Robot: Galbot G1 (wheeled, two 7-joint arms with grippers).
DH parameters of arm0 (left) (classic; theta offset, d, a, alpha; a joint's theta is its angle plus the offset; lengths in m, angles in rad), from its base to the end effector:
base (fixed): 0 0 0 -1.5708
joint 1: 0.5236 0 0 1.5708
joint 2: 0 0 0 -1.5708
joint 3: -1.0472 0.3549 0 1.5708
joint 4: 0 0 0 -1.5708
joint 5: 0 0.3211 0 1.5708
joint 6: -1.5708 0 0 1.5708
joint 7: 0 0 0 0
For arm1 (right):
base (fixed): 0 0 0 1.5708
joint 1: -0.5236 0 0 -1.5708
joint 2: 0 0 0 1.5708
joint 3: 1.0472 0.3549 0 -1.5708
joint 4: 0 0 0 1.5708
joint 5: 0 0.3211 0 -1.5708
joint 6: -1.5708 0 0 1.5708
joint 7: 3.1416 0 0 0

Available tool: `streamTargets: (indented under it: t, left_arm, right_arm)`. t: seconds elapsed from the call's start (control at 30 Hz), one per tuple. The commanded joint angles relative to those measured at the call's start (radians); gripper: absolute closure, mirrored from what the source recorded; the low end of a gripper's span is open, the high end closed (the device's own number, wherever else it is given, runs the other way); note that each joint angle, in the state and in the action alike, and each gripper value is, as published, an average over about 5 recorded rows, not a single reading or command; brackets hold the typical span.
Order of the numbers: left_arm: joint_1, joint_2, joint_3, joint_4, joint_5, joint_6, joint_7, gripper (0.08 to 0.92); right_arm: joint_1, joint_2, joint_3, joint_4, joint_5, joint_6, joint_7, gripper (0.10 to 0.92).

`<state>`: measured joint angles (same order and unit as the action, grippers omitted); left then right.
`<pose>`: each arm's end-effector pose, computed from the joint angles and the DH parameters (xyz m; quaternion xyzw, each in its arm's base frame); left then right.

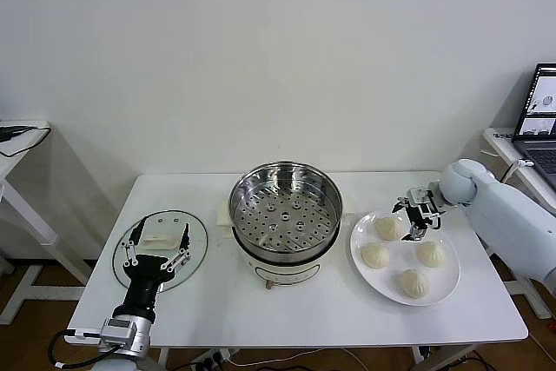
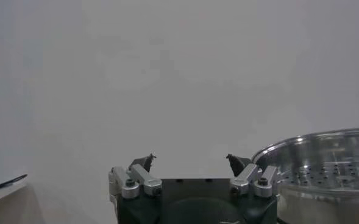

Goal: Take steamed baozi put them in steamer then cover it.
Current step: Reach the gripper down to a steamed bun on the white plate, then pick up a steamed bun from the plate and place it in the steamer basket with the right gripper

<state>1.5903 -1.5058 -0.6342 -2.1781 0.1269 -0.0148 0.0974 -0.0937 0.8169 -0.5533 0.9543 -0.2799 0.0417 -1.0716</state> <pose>0.1368 0.0402 -0.2805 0.0184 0.9918 0.1224 0.0334 0.5220 -0.2018 -0.2182 0.4894 -0.5618 0.5627 0.3580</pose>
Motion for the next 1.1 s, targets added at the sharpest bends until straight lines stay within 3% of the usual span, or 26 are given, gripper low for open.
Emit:
streamTargets:
  t: [0.03, 0.53, 0.8, 1.1]
  left_arm:
    - [0.000, 0.000, 0.001, 0.004, 0.001, -0.002, 0.002, 0.177]
    - [-0.001, 0.001, -0.005, 0.010, 0.009, -0.010, 0.003, 0.177]
    - [0.000, -0.002, -0.005, 0.004, 0.014, -0.012, -0.001, 0.177]
    - [0.007, -0.003, -0.003, -0.009, 0.018, -0.012, -0.001, 0.177]
  right_arm:
    - [0.021, 0.058, -0.023, -0.066, -0.031, 0.004, 0.002, 0.203]
    - [0.000, 0.061, -0.006, -0.063, -0.052, 0.006, 0.007, 0.213]
    - [-0.005, 0.052, -0.002, -0.043, -0.056, 0.005, 0.008, 0.381]
    - [0.033, -0.054, -0.053, 0.085, 0.026, 0.002, -0.004, 0.406]
